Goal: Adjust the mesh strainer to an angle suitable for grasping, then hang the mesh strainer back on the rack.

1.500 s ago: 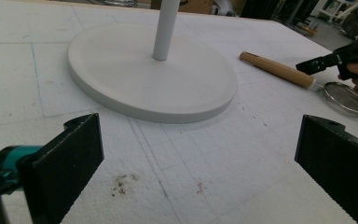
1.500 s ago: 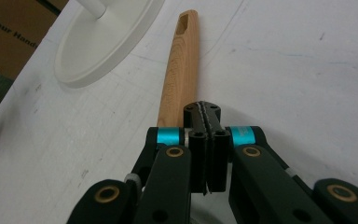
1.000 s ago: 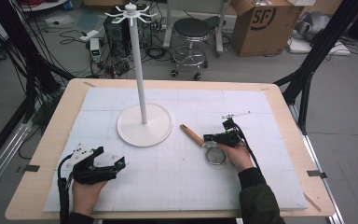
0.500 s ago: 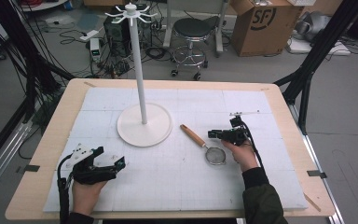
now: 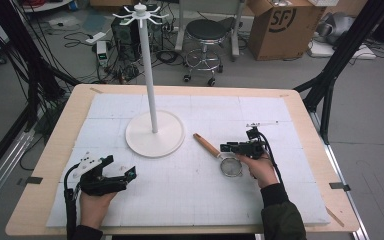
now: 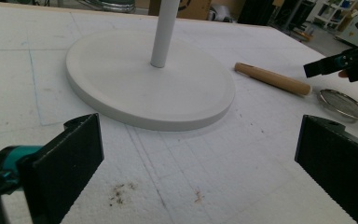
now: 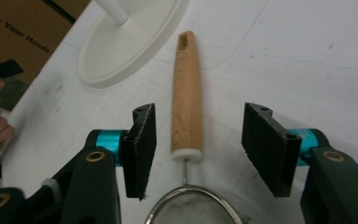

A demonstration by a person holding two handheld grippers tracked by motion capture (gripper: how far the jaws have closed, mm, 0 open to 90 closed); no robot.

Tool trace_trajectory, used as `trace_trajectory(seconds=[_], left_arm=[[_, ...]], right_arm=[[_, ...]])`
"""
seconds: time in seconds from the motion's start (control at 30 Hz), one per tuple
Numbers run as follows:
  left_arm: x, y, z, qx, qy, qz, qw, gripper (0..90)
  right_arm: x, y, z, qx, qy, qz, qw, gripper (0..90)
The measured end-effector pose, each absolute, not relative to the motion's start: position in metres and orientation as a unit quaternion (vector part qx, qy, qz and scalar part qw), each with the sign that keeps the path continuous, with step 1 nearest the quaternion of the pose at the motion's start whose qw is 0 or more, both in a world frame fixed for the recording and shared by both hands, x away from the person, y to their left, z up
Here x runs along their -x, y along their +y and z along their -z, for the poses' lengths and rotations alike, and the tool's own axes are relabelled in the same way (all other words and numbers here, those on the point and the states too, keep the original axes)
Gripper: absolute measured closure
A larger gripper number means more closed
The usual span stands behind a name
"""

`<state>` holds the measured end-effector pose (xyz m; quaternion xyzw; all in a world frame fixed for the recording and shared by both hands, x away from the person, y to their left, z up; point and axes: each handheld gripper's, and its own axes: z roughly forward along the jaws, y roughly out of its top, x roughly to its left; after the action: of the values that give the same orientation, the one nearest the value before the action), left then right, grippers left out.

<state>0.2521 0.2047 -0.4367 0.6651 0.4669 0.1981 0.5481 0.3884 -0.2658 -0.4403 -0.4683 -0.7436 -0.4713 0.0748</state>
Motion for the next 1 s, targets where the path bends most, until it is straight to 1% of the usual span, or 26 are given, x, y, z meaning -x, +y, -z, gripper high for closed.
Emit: trace_trajectory(seconds=[0.03, 0.1, 0.23, 0.53, 0.77, 1.0], left_arm=[[-0.252, 0.204, 0.437, -0.666, 0.466, -0.198, 0.548, 1.6], [-0.253, 0.203, 0.437, -0.666, 0.466, -0.198, 0.548, 1.6], [-0.254, 0.203, 0.437, -0.667, 0.466, -0.197, 0.548, 1.6], [-0.258, 0.201, 0.437, -0.667, 0.463, -0.193, 0.550, 1.6], [-0.258, 0.200, 0.438, -0.667, 0.463, -0.192, 0.551, 1.6], [-0.259, 0.199, 0.438, -0.669, 0.462, -0.188, 0.552, 1.6]], right_arm=[[-0.385, -0.264, 0.437, 0.464, -0.743, 0.476, 0.077, 39.3], [-0.383, -0.264, 0.435, 0.462, -0.743, 0.478, 0.077, 37.7], [-0.379, -0.264, 0.430, 0.456, -0.742, 0.485, 0.078, 38.1], [-0.380, -0.260, 0.434, 0.453, -0.747, 0.478, 0.087, 40.1], [-0.382, -0.254, 0.438, 0.455, -0.753, 0.467, 0.088, 46.2], [-0.386, -0.251, 0.441, 0.455, -0.760, 0.456, 0.086, 47.2]])
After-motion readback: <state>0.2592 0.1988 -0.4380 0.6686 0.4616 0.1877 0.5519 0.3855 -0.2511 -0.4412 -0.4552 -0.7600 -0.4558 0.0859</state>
